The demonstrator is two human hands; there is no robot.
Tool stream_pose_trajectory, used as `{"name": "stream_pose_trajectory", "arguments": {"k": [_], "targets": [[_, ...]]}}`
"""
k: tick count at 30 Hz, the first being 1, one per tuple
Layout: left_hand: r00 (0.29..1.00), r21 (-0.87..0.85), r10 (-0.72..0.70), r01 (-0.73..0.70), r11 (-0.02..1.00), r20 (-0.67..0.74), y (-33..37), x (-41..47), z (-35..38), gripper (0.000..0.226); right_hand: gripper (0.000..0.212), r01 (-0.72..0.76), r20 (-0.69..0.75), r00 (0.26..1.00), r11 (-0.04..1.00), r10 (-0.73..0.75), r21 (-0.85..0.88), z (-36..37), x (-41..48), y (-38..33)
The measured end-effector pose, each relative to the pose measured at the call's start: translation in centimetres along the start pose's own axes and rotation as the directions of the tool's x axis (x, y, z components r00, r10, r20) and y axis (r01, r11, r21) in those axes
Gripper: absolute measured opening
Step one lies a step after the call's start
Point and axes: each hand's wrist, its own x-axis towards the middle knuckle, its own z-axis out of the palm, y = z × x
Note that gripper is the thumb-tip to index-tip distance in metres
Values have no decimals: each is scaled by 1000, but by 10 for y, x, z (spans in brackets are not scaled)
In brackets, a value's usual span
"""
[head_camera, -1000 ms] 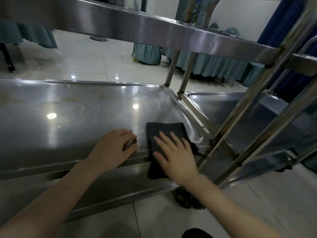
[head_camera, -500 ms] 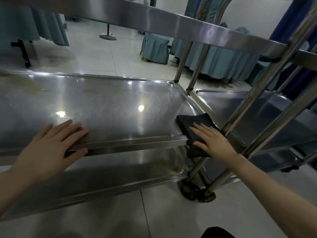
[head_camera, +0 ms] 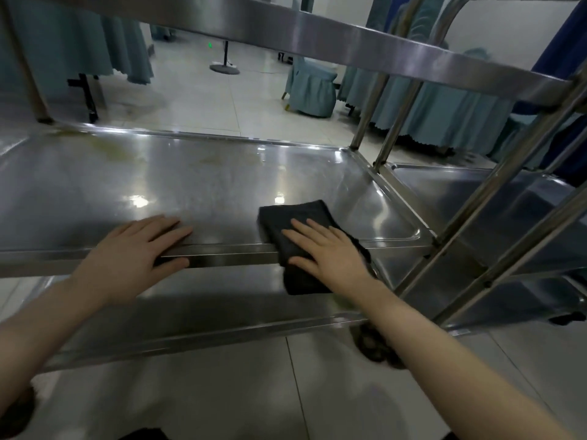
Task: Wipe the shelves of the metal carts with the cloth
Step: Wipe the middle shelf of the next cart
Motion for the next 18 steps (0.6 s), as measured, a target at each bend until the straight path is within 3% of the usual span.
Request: {"name": "stream_pose_trajectory", "arguments": {"k": [3,6,10,14,18], "targets": [[994,18,-112,112,994,-13,-31,-24,-1,89,59,-183,97,978,983,185,-21,-14,-30,53],[977,29,-212,212,977,-1,-45,-40,-3,84,60,-227,166,957,971,238,-79,-16,-30,53],[975,61,-218,214,975,54,-44,-43,-5,87,61,-43,65,997,997,47,-65,-8,16,-31],[976,29,-210,208,978,51,-52,-42,-1,78,63,174,16,985,985,-174,16,-3,77,-130],[986,-55,-146,151,987,85,-80,-58,-13,84,75,116,70,990,992,-120,57,0,77,-114]]}}
